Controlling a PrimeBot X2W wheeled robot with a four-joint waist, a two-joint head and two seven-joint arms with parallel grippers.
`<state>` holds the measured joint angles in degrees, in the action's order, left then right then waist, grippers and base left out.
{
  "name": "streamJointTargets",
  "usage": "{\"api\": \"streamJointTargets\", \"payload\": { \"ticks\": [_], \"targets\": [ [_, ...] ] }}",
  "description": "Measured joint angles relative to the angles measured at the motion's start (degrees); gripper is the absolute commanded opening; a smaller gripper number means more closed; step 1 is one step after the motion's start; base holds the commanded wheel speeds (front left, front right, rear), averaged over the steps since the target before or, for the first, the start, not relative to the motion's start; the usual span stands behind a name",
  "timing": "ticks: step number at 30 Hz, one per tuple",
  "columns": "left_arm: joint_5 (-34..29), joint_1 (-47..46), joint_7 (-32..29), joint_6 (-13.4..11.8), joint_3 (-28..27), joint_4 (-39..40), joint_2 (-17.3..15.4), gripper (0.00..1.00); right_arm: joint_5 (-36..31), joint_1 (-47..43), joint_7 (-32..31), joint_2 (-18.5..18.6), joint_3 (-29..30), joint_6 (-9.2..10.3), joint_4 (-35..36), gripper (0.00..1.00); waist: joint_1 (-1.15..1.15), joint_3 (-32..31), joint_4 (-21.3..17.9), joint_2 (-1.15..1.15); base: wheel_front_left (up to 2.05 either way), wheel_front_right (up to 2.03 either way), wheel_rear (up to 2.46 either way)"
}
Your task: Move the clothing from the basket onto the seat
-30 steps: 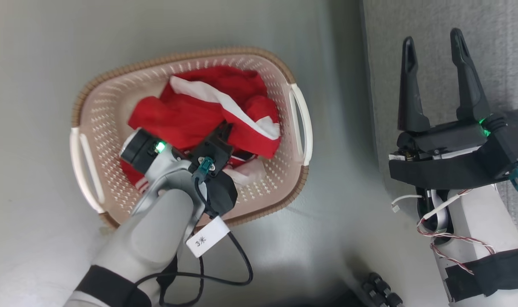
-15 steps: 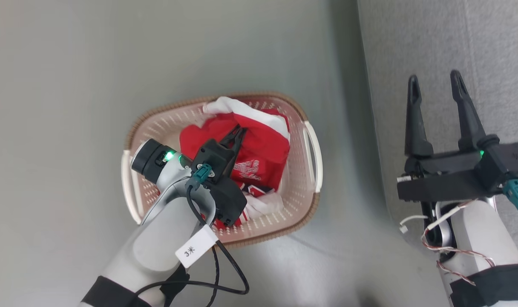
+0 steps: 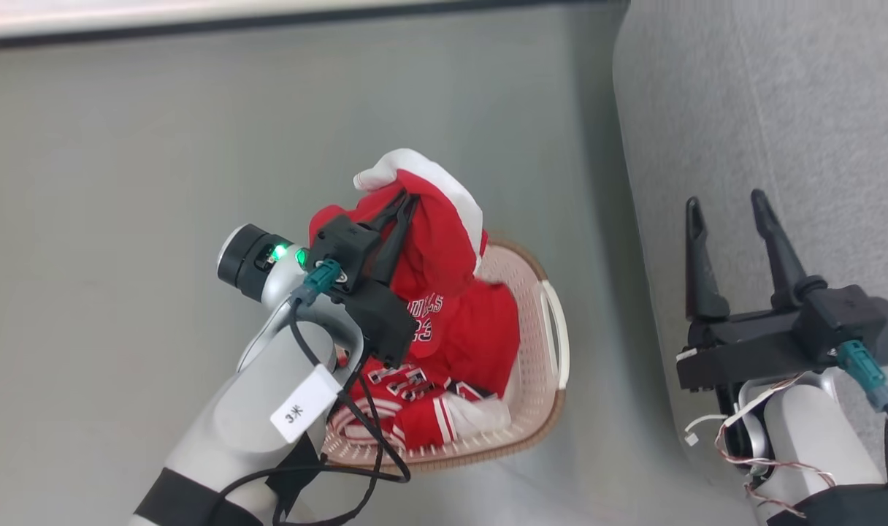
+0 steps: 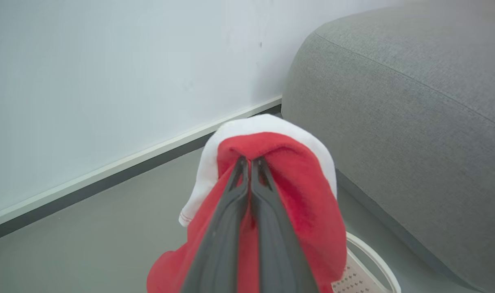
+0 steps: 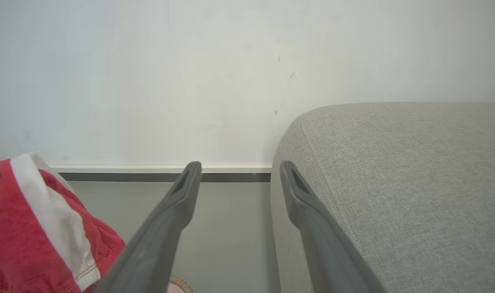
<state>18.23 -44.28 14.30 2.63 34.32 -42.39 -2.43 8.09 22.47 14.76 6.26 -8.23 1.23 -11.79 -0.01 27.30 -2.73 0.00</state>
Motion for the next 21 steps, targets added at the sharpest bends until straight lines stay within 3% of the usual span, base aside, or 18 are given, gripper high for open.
{"api": "streamJointTargets", "payload": {
  "ticks": [21],
  "targets": [
    [2.2,1.2,0.0,2.0,-1.9,1.3,-0.2,0.00,-0.1,-6.5,0.0,-0.8,-4.2,-3.78,-7.1,1.00,0.00,-18.2,2.4,0.00,0.00,0.00,0.00]
  ]
}}
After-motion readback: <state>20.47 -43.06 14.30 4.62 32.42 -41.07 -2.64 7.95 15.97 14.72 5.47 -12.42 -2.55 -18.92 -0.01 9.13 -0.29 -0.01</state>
